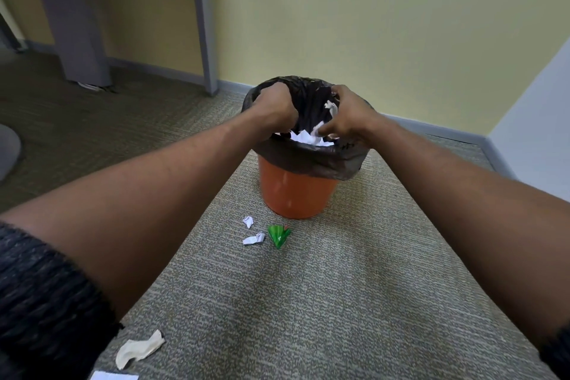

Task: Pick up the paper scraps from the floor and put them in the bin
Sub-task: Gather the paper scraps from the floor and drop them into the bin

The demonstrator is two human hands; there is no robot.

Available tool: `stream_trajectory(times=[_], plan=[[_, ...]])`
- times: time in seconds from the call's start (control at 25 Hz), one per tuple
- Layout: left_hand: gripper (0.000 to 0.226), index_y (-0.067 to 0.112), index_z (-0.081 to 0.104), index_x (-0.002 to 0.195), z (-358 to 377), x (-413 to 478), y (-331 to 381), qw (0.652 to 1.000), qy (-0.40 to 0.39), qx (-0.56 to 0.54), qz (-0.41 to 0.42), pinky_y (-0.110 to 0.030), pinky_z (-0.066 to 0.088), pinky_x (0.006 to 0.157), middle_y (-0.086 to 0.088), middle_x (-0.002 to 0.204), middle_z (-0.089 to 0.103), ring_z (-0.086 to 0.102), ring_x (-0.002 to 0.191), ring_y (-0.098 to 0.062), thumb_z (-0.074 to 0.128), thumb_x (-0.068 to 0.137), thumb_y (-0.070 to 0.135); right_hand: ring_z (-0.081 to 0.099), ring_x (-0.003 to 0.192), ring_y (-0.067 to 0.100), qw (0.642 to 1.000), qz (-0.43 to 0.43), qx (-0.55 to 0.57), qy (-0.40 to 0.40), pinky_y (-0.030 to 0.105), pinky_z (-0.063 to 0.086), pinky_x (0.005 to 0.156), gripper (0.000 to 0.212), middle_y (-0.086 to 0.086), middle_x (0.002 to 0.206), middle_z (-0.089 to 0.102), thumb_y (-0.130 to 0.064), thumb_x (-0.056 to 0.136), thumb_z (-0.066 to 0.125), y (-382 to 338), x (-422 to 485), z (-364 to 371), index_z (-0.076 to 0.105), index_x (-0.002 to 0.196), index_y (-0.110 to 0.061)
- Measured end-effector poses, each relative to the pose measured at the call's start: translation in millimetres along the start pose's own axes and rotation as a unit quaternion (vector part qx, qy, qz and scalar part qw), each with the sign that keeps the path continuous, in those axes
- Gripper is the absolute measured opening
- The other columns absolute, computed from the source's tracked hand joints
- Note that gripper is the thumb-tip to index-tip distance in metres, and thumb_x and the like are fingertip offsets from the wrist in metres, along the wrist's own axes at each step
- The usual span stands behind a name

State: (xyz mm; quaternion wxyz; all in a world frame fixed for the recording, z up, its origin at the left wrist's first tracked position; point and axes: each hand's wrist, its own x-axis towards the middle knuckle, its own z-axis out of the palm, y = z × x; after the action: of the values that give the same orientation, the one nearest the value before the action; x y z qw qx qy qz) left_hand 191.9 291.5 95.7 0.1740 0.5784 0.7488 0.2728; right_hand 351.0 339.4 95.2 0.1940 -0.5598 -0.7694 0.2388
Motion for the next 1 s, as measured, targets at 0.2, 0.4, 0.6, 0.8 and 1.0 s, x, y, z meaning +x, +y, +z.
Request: stream_trajectory(times=[0.2,0.4,0.6,0.8,1.0], plan=[[0.041,0.010,0.060,0.122,-12.3,-21.0,-12.0,0.997,0.055,-0.023,0.044,-0.039,0.054,0.096,-0.014,0.121,0.065,0.062,0.112,-0.031,0.058,0.081,0.002,0.058,0.125,0.029,0.996,-0.056,-0.046,0.042,0.030,0.047,0.090,0.088,0.013,0.146,0.052,-0.011,0.081,0.079,-18.5,-15.3,7.2,0.031,0.155,-0.009],[0.052,0.013,0.049,0.131,-4.6,-58.3,-57.8,0.983,0.162,-0.016,0.087,-0.046,0.046,0.102,-0.012,0.128,0.050,0.049,0.118,-0.029,0.051,0.079,0.014,0.031,0.148,0.027,0.963,-0.230,-0.089,0.111,0.035,0.027,0.123,0.073,0.015,0.157,0.034,-0.015,0.087,0.066,-36.2,-60.3,59.8,0.036,0.153,-0.004],[0.069,0.016,0.032,0.146,-1.2,-109.9,-117.7,0.974,0.194,0.085,0.080,-0.047,0.033,0.117,-0.011,0.151,0.034,0.033,0.141,-0.027,0.056,0.082,0.010,0.035,0.147,0.026,0.931,-0.324,-0.127,0.111,0.038,0.030,0.123,0.073,0.014,0.157,0.036,-0.007,0.082,0.062,-47.7,-94.2,127.9,0.037,0.151,-0.002],[0.073,0.018,0.028,0.149,-5.5,-168.1,-180.7,0.978,0.141,0.154,0.028,-0.048,0.030,0.119,-0.012,0.159,0.023,0.026,0.147,-0.029,0.060,0.084,0.010,0.035,0.146,0.024,0.936,-0.320,-0.144,0.032,0.033,0.032,0.121,0.076,0.011,0.159,0.035,-0.010,0.085,0.064,-48.9,-114.6,186.9,0.033,0.154,-0.007],[0.071,0.017,0.028,0.149,-9.9,-221.3,-245.0,0.979,0.083,0.184,-0.012,-0.048,0.032,0.117,-0.014,0.160,0.023,0.026,0.146,-0.031,0.058,0.086,0.011,0.030,0.148,0.023,0.944,-0.281,-0.154,-0.080,0.043,0.037,0.118,0.082,0.004,0.162,0.027,-0.033,0.087,0.068,-30.2,-114.2,220.6,0.025,0.157,-0.025]])
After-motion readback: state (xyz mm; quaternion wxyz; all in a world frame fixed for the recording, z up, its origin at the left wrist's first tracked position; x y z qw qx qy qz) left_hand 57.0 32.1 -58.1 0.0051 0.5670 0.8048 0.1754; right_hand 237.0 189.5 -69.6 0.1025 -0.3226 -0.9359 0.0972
